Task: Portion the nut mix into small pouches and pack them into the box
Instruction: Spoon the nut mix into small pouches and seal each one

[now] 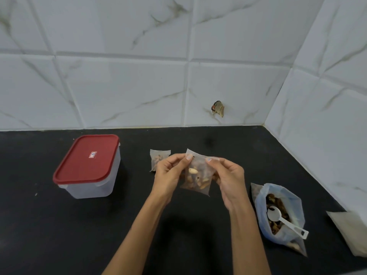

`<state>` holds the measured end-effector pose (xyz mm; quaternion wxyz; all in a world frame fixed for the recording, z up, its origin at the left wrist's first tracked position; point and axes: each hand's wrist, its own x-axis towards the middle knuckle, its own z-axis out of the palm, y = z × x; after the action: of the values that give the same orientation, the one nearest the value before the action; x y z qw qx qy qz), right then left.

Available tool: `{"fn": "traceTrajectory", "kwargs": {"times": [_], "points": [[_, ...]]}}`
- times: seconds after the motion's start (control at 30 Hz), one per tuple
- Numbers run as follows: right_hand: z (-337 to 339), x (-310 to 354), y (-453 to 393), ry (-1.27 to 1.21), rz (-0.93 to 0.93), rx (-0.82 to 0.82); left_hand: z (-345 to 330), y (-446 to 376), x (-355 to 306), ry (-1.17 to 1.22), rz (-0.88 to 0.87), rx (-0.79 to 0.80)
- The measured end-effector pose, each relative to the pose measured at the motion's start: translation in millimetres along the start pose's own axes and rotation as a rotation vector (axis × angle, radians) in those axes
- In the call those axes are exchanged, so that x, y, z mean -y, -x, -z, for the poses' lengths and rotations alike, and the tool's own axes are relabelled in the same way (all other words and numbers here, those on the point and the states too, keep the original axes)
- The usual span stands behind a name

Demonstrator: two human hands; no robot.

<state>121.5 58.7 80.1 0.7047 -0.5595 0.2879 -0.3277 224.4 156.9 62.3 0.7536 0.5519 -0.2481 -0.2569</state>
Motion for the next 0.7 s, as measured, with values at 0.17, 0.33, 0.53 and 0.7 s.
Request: {"fn": "traceTrajectory", "kwargs": {"times": [0.17, 0.33, 0.53, 0.7], "points": [[1.3, -7.3, -3.0, 0.016, 0.062, -0.004, 5.4, -2.4, 3.3, 0.089, 0.037, 0.005], [-3.2, -11.7, -4.2, 0.007, 0.057, 0.011, 8.6, -6.6, 5.3, 0.137, 0.065, -0.073], [-9.0, -13.5, -12.4, 0.023, -0.003, 0.068, 14.9, -13.3, 9.4, 0.118, 0.074, -0.091], [-15.6, -9.9, -18.5, 0.16, -0.035, 0.159, 18.0, -18.1, 8.9, 0.057, 0.041, -0.045]]}}
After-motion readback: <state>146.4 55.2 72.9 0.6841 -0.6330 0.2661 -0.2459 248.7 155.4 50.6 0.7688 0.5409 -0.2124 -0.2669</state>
